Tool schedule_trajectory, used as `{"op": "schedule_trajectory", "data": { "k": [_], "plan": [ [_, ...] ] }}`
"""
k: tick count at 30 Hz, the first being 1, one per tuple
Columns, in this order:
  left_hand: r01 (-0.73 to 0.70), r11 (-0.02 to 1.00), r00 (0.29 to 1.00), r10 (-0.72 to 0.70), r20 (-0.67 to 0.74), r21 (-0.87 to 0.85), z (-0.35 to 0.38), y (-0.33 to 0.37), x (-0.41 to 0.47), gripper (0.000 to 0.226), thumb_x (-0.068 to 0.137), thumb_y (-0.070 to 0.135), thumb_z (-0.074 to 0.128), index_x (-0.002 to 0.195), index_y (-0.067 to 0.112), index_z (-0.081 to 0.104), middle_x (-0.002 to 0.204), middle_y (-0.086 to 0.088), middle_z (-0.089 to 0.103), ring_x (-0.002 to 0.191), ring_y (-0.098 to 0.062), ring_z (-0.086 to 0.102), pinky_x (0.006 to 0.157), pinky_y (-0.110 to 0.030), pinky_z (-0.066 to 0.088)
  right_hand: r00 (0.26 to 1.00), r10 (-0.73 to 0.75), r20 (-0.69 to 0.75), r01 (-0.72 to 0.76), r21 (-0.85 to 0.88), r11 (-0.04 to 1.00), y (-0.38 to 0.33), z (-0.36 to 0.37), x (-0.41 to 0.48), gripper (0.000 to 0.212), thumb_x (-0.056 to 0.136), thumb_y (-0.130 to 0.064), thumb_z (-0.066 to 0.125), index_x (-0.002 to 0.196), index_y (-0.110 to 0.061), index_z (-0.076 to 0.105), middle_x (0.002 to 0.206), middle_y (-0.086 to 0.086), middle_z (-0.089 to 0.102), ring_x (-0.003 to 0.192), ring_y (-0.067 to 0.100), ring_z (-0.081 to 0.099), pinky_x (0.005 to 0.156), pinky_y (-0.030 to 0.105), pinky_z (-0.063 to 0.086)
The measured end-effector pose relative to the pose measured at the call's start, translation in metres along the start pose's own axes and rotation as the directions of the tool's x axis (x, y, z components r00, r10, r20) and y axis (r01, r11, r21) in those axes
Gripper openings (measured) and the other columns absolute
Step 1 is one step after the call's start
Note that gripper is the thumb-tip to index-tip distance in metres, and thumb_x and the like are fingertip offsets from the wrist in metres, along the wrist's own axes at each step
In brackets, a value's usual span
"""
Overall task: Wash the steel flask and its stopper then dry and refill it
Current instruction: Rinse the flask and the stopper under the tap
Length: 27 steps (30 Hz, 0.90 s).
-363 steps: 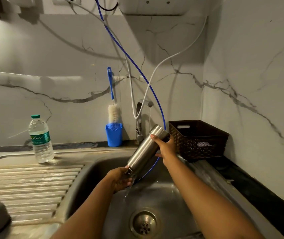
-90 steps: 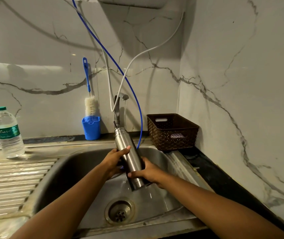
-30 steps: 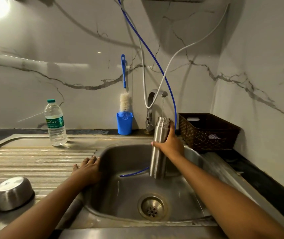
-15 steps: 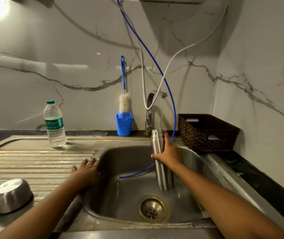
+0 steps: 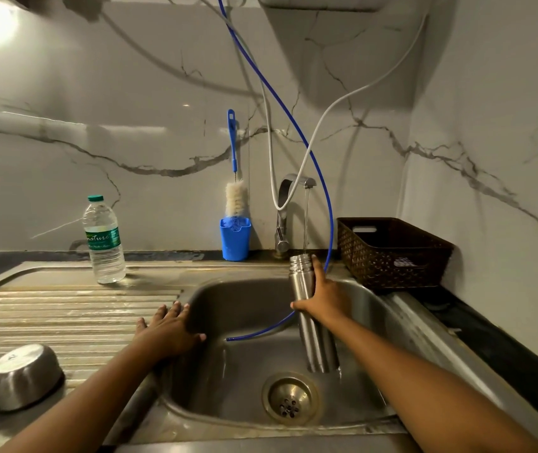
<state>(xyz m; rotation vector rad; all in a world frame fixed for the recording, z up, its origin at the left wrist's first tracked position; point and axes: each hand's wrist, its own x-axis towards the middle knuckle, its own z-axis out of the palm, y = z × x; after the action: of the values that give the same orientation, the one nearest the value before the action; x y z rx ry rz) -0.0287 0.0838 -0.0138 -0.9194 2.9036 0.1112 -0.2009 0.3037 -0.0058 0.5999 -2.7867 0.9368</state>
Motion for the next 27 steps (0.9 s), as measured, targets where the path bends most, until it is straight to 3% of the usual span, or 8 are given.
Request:
{"op": "schedule_trajectory", "data": {
  "k": [4,6,10,15,21,27],
  "plan": [
    [0.008,1.0,1.0,-0.008,0.001,-0.005,0.002,0.0,0.001,0.088,0.09,0.062,0.044,0.152,0.023,-0.004,0.16,-0.003,-0.007,0.147,-0.026,-0.007,0.116,-0.054,0.003,0.991,-0.096,-0.091,0.09,-0.072,0.993,-0.01,-0.018,0.006,0.114,0.074,-0.044,0.075,0.147,-0.036,-0.012,0.137,0.015,0.045,0.116,0.029,0.052,0.09,0.036,0.045],
    [0.009,1.0,1.0,-0.009,-0.005,-0.007,0.003,0.001,0.001,0.089,0.089,0.062,0.045,0.152,0.023,-0.005,0.16,-0.003,-0.007,0.147,-0.026,-0.007,0.116,-0.054,0.002,0.982,-0.186,0.008,0.183,-0.227,0.957,-0.014,-0.016,0.001,0.115,0.072,-0.043,0.076,0.147,-0.039,-0.011,0.136,0.015,0.044,0.117,0.029,0.05,0.092,0.038,0.044],
    [0.004,1.0,1.0,-0.005,-0.013,-0.014,0.002,-0.001,0.002,0.09,0.089,0.062,0.046,0.152,0.023,-0.003,0.16,-0.003,-0.006,0.147,-0.026,-0.006,0.116,-0.054,0.003,0.909,-0.287,0.301,0.408,-0.511,0.757,-0.014,0.007,-0.015,0.109,0.072,-0.038,0.077,0.147,-0.043,-0.001,0.135,0.015,0.039,0.122,0.03,0.041,0.098,0.042,0.038],
    [-0.001,1.0,1.0,0.001,-0.014,-0.02,0.002,-0.001,0.002,0.089,0.088,0.062,0.046,0.152,0.024,-0.003,0.161,-0.003,-0.005,0.147,-0.027,-0.006,0.116,-0.054,0.003,0.824,-0.314,0.472,0.566,-0.659,0.495,-0.024,0.016,-0.024,0.103,0.074,-0.027,0.077,0.146,-0.043,0.005,0.137,0.017,0.034,0.124,0.033,0.036,0.094,0.045,0.039],
    [-0.001,1.0,1.0,0.0,-0.012,-0.029,0.002,-0.002,0.0,0.088,0.089,0.061,0.047,0.152,0.024,-0.002,0.161,-0.003,-0.004,0.147,-0.027,-0.006,0.116,-0.055,0.003,0.764,-0.404,0.503,0.621,-0.743,0.25,-0.031,0.022,-0.032,0.077,0.088,-0.021,0.06,0.147,-0.038,0.014,0.139,0.019,0.031,0.126,0.034,0.031,0.098,0.047,0.031],
    [-0.007,1.0,1.0,0.007,0.004,-0.014,-0.001,-0.001,-0.003,0.083,0.093,0.054,0.046,0.152,0.023,-0.003,0.161,-0.003,-0.006,0.147,-0.027,-0.007,0.116,-0.055,0.003,0.757,-0.465,0.458,0.584,-0.794,0.168,-0.037,0.02,-0.03,0.076,0.087,-0.024,0.062,0.146,-0.037,0.015,0.137,0.018,0.031,0.127,0.034,0.029,0.099,0.047,0.029]
  ]
}}
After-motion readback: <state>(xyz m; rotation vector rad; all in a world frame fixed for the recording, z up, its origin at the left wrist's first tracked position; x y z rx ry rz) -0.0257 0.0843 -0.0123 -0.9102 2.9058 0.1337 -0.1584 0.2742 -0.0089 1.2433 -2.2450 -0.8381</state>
